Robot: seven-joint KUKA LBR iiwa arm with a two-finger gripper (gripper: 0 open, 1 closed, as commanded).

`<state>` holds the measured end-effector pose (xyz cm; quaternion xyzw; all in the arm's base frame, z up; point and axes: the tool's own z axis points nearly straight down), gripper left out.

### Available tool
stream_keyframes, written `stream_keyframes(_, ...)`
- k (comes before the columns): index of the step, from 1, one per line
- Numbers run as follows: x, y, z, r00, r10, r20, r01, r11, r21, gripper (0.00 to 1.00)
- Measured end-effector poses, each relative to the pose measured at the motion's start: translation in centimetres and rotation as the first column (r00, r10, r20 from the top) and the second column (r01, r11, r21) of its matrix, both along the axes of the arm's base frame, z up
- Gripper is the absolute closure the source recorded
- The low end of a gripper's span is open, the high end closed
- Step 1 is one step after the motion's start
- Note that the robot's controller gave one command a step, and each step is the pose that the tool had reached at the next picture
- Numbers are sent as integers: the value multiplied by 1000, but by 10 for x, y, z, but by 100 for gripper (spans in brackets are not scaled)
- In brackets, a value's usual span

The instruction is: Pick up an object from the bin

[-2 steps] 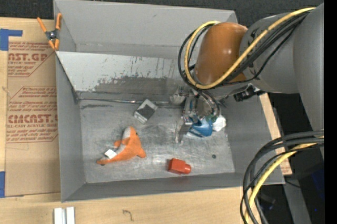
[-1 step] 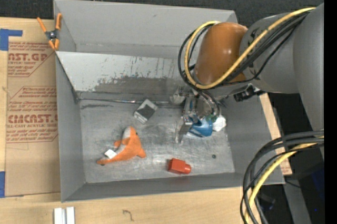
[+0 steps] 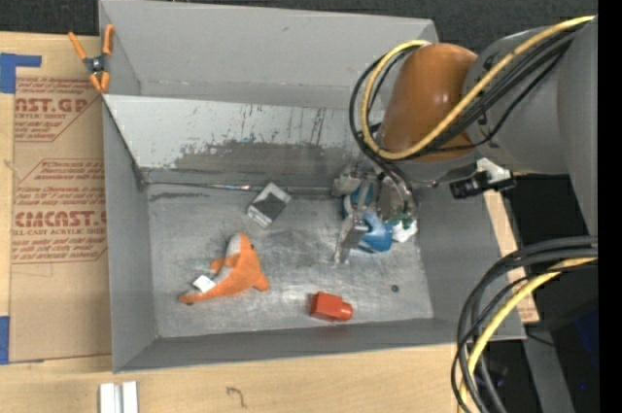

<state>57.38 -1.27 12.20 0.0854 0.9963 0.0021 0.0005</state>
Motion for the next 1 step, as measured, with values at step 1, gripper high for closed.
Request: stream_keyframes(1,9,-26,-21,987,-162,9,162,987,-3,0)
